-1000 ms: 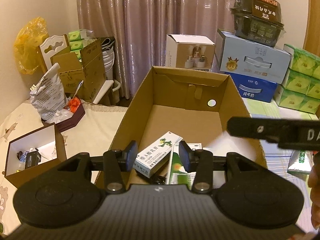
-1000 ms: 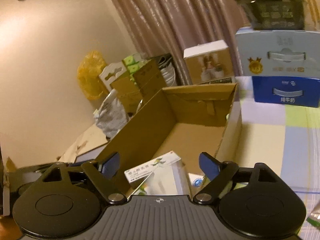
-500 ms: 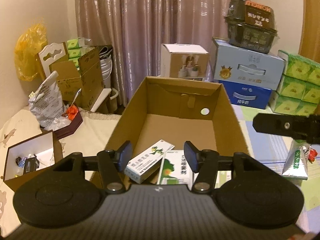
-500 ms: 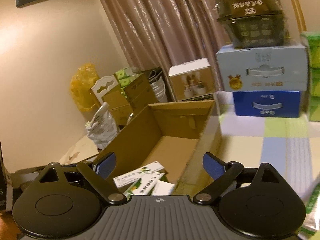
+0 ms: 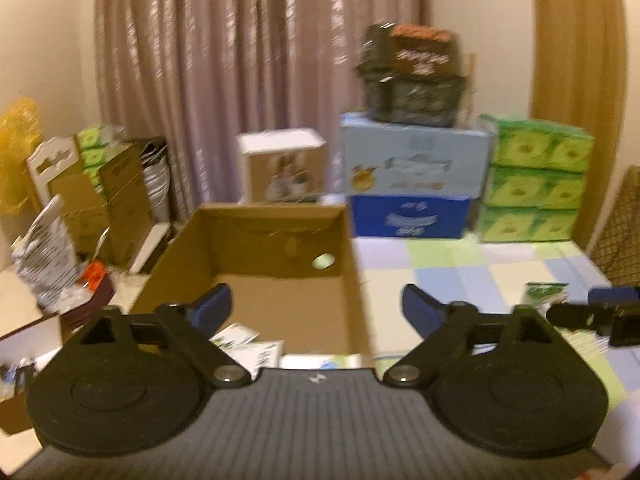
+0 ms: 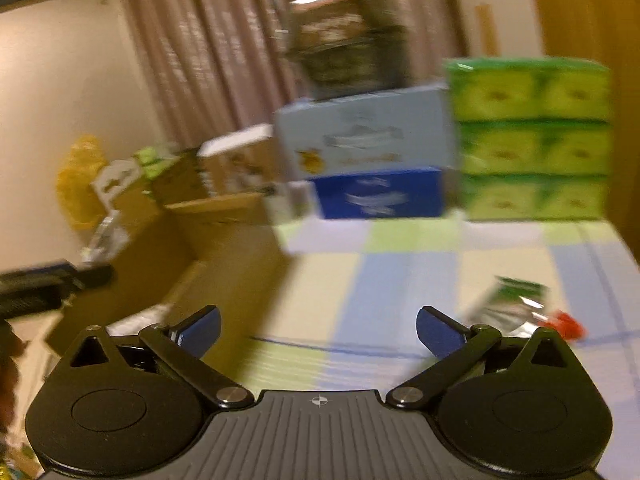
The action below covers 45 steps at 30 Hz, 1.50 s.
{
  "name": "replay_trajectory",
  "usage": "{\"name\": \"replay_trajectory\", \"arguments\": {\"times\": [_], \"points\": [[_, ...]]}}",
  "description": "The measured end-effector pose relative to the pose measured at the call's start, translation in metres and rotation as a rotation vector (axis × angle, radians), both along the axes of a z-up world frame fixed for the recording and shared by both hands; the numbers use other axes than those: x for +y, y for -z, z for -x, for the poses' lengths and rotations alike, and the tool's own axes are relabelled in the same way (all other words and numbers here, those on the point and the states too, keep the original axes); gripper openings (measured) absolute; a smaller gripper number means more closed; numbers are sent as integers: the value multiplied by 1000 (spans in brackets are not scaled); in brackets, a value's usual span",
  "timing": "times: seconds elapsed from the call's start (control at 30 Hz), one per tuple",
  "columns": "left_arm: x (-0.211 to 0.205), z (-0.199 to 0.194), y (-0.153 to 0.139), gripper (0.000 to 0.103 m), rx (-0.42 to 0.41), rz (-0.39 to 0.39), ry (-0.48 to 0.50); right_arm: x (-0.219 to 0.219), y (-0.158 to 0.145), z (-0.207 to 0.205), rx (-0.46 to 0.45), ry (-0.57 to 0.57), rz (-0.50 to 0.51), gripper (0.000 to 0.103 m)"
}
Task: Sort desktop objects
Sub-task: 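Return both tools to the table toward the silver foil bag and red candy, then grasp the silver foil bag with the left tool while the right tool grasps the red candy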
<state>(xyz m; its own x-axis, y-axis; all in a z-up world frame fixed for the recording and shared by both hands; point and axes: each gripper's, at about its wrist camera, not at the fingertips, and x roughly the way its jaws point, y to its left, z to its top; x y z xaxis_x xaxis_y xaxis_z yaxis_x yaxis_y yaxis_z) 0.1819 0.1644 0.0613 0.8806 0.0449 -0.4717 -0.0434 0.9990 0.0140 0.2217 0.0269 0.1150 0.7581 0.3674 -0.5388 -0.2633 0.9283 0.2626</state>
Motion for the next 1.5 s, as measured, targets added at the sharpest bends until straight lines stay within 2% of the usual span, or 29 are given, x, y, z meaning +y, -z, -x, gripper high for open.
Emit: {"name": "replay_trajectory", "arguments": {"times": [0.17, 0.33, 0.57, 0.77, 0.97, 1.1, 1.33, 1.5], "points": [[-38, -8, -6, 99, -19, 28, 92, -50, 7, 13, 28, 111, 37, 101], [-81, -17, -4, 102, -32, 11, 189, -86, 10, 24, 34, 193, 76, 101], [-135, -29, 15, 102, 18, -37, 322, -123, 19, 29, 64, 256, 105, 101], [-176, -41, 30, 102, 73, -72, 431, -144, 20, 27, 59, 219, 176, 101], [-204, -62, 59, 102, 158, -139, 501, -162, 34, 10, 84, 234, 165, 101], [-207, -77, 75, 102, 204, -147, 511, -164, 47, -2, 87, 214, 222, 101], [-207, -93, 85, 102, 231, -129, 545, -169, 55, -22, 82, 170, 205, 101], [-214, -102, 93, 102, 245, -137, 575, -161, 63, -33, 81, 117, 240, 100]]}}
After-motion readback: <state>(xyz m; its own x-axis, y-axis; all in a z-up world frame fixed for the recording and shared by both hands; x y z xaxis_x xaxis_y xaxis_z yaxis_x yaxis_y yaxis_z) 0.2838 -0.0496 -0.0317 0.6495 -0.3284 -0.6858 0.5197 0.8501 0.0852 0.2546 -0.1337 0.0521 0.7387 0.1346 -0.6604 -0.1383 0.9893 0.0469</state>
